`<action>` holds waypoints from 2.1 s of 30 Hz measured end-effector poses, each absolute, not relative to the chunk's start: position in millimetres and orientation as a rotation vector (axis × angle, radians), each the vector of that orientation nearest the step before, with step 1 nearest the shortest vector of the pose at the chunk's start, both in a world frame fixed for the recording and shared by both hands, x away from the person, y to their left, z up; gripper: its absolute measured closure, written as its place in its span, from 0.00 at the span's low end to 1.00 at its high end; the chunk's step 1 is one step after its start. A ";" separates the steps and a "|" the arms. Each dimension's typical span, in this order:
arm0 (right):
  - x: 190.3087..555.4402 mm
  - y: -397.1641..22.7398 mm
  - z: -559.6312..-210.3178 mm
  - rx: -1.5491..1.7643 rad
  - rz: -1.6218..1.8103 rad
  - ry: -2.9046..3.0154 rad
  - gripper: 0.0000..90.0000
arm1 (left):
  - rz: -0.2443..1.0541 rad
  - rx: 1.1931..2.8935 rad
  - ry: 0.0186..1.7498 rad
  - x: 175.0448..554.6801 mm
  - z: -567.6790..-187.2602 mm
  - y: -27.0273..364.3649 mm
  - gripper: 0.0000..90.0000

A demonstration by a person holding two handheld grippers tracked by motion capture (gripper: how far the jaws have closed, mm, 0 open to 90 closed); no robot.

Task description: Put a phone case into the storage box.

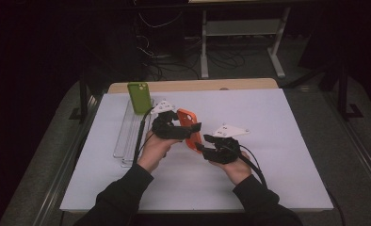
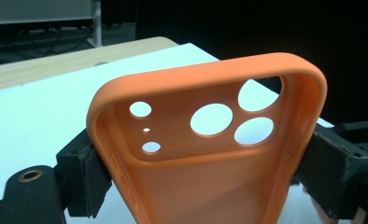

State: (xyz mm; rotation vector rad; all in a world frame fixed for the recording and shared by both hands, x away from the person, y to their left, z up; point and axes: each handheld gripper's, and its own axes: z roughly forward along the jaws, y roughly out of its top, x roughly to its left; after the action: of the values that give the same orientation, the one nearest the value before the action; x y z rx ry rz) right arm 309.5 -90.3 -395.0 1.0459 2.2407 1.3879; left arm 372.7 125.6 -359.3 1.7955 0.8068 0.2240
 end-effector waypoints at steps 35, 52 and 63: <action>287.6 -195.6 -424.9 1.036 1.300 2.259 0.00 | 0.594 1.706 0.961 428.8 -290.5 212.8 0.16; 285.2 -201.2 -429.2 1.042 1.290 2.248 0.00 | 0.850 1.678 1.184 453.5 -315.3 236.8 0.16; 284.6 -202.1 -429.0 1.048 1.293 2.248 0.00 | 0.936 1.683 1.317 472.7 -352.0 239.4 0.15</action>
State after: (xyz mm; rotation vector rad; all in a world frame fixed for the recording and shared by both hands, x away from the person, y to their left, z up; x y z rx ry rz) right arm 284.6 -202.1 -429.0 1.0476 2.2477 1.2927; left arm 472.7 239.4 -352.0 1.6832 1.3169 0.9363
